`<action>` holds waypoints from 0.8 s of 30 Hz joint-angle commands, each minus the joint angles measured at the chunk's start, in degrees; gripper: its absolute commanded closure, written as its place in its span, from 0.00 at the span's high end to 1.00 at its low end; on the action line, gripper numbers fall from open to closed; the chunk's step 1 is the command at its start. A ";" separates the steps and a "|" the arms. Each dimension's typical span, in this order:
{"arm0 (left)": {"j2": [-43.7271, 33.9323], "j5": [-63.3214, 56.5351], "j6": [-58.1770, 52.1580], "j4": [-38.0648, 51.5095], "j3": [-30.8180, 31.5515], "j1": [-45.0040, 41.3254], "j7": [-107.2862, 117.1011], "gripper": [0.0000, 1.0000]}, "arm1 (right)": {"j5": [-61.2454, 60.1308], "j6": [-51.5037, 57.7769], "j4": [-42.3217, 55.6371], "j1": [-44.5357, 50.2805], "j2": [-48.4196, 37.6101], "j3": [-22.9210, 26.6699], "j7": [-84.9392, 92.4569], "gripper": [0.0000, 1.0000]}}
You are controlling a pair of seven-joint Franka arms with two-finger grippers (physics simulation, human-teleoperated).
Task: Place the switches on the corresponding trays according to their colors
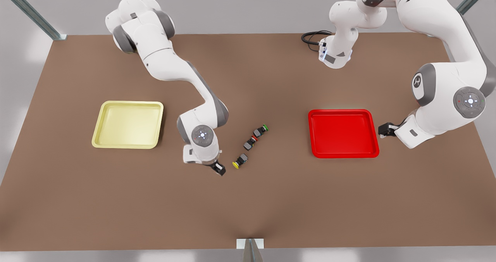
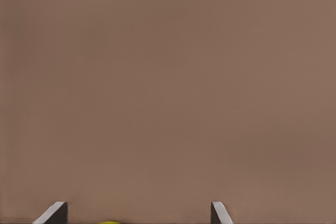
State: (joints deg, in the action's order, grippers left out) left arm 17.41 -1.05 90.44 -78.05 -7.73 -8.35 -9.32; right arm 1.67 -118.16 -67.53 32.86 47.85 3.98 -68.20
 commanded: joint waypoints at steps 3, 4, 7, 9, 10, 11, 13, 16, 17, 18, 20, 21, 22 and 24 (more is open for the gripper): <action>0.00 0.00 0.09 0.00 0.00 0.00 0.00 1.00 | 0.08 -0.84 4.07 1.50 4.61 -0.11 0.35 1.00; 0.00 0.00 0.00 0.00 0.00 0.00 0.00 1.00 | 0.00 -1.81 4.25 1.68 5.50 -0.90 -0.09 1.00; 0.08 0.08 0.18 0.00 0.00 0.00 -0.09 1.00 | -0.09 -2.07 3.46 3.97 7.25 -1.52 -3.07 1.00; 0.08 0.08 0.26 0.00 0.00 0.00 -0.09 1.00 | -0.09 -4.45 2.84 5.89 8.13 -1.52 -4.66 1.00; 0.08 0.08 0.26 0.00 0.00 0.00 -0.09 1.00 | -0.27 -6.29 2.85 5.90 8.40 -1.52 -7.73 1.00; 0.08 0.08 0.26 -0.09 0.00 0.00 -0.09 1.00 | -0.36 -6.47 3.28 5.99 9.01 -1.52 -8.62 1.00; 0.08 0.08 0.26 -0.09 0.00 0.00 -0.09 1.00 | -0.44 -9.01 3.37 5.99 9.89 -1.69 -8.53 1.00; 0.08 0.08 0.18 0.00 0.00 0.00 -0.09 1.00 | -0.36 -9.37 3.99 6.69 10.95 -2.04 -8.27 1.00; 0.08 0.17 0.26 0.00 0.00 0.00 -0.09 1.00 | -0.36 -9.37 3.99 6.78 10.95 -2.22 -8.35 1.00; 0.00 0.17 0.35 0.00 0.00 0.09 -0.09 1.00 | -0.36 -9.37 3.99 6.78 10.95 -2.48 -8.35 1.00; -0.09 0.52 0.35 0.00 -0.35 0.35 -0.18 1.00 | -0.44 -9.10 3.20 7.39 10.95 -2.48 -8.71 1.00; -0.09 0.44 0.44 0.00 -0.35 0.44 -0.26 1.00 | -0.44 -9.28 3.11 7.92 11.12 -2.48 -8.71 1.00; 0.00 0.44 0.44 0.00 -0.35 0.44 -0.35 1.00 | -0.44 -9.46 3.64 7.83 11.83 -2.48 -8.36 1.00; 0.00 0.61 0.09 0.00 -0.35 0.44 -0.35 1.00 | -0.44 -9.46 3.90 7.83 12.00 -2.40 -8.18 1.00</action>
State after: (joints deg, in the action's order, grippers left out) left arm 17.41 -0.55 90.60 -78.05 -8.08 -7.91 -9.67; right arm 1.24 -127.64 -63.71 40.69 59.99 1.58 -76.35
